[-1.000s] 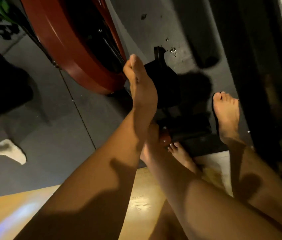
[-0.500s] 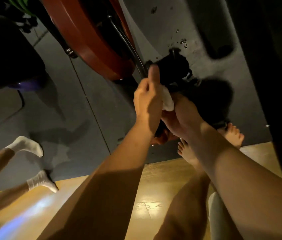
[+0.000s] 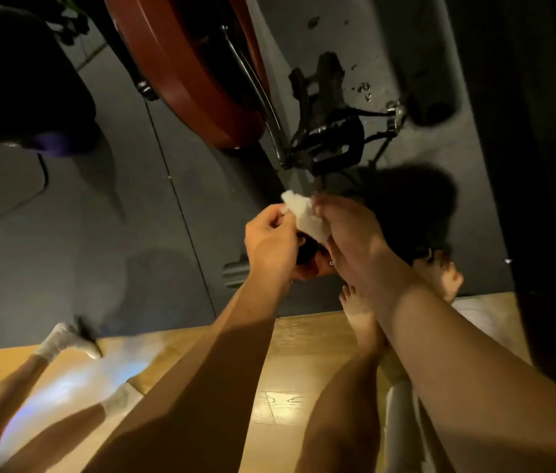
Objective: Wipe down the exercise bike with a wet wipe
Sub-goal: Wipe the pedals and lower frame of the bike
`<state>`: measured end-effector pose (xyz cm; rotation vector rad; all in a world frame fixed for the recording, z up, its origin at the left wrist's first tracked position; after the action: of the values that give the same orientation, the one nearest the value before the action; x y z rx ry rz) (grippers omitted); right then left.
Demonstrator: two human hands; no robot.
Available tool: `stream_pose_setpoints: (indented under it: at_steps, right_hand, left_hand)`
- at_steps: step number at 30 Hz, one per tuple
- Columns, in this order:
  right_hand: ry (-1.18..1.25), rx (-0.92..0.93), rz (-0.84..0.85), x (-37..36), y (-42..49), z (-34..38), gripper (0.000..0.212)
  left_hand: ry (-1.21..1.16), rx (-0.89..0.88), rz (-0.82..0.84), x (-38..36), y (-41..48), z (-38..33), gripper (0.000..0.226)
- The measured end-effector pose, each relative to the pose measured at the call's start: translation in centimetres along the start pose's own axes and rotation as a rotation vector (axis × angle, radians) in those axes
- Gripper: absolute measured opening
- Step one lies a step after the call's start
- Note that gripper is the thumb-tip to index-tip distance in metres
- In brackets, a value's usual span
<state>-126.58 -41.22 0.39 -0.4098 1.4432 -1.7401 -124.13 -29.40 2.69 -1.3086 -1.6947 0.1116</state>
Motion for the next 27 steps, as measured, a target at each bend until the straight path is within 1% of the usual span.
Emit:
stream_pose_setpoints:
  at_steps: [1, 3, 5, 7, 9, 10, 12, 13, 15, 16, 18, 19, 22, 24, 25, 27]
  right_hand:
    - [-0.09, 0.006, -0.018, 0.4, 0.0, -0.7, 0.015]
    - [-0.25, 0.048, -0.021, 0.7, 0.3, -2.0, 0.021]
    - [-0.337, 0.074, -0.031, 1.2, 0.3, -3.0, 0.022]
    - [-0.298, 0.098, -0.024, 1.8, 0.5, -3.5, 0.014]
    - [-0.212, 0.134, 0.019, 2.2, 0.4, -3.8, 0.024]
    - [-0.184, 0.132, 0.014, 2.5, 0.7, -4.2, 0.025]
    - [-0.137, 0.109, -0.052, 3.2, 1.1, -4.6, 0.022]
    - [-0.147, 0.125, -0.079, 3.5, 1.5, -4.7, 0.022]
    - [-0.176, 0.217, -0.064, 4.0, 2.4, -5.0, 0.018]
    - [-0.148, 0.249, -0.061, 4.2, 2.8, -5.2, 0.018]
    - [-0.094, 0.282, -0.073, 4.5, 4.0, -6.3, 0.023]
    - [-0.106, 0.285, -0.09, 4.4, 5.0, -7.2, 0.026]
    - [-0.212, 0.328, -0.186, 2.8, 7.5, -9.7, 0.028]
    - [-0.284, 0.378, -0.254, 1.7, 9.0, -11.4, 0.032]
    - [-0.345, 0.383, -0.272, 1.3, 9.7, -12.3, 0.034]
    - [-0.603, 0.333, -0.246, 0.1, 11.0, -14.1, 0.041]
  left_hand:
    - [-0.012, 0.024, -0.032, 0.2, -0.2, 0.2, 0.021]
    - [0.05, -0.009, -0.07, 0.6, -0.1, 0.3, 0.02]
    - [0.113, -0.072, -0.007, 0.3, 0.0, 0.3, 0.013]
    - [0.121, -0.092, 0.091, -0.2, -0.2, 0.8, 0.003]
    - [0.118, -0.116, 0.106, -0.2, -0.2, 1.6, 0.014]
    - [0.124, -0.117, 0.069, 0.0, 0.2, 2.0, 0.021]
    - [0.144, -0.099, -0.044, 0.6, 1.6, 2.8, 0.037]
    - [0.165, -0.093, -0.094, 0.8, 2.4, 3.0, 0.044]
    - [0.176, -0.112, -0.166, 0.7, 4.2, 3.0, 0.06]
    - [0.172, -0.137, -0.196, 0.6, 5.3, 2.9, 0.063]
    - [0.17, -0.209, -0.236, 0.3, 7.3, 2.4, 0.059]
    - [0.167, -0.234, -0.241, 0.2, 8.3, 2.3, 0.061]
    - [0.184, -0.338, -0.229, -0.3, 10.7, 3.2, 0.07]
    - [0.18, -0.42, -0.278, -0.5, 11.4, 3.9, 0.066]
    - [0.15, -0.443, -0.308, -0.7, 11.6, 4.1, 0.064]
    - [0.085, -0.479, -0.336, -0.9, 12.1, 4.6, 0.061]
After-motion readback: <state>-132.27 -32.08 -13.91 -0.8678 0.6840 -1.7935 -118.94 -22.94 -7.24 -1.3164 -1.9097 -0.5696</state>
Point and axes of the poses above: each hand's wrist, its own y-axis towards the middle knuckle, its own x-axis out of the back of the hand, z = x × y, the point moved 5 cm from there along y, towards the middle knuckle, and after that the axes turned 6 degrees about -z, right-handed, at the moved point
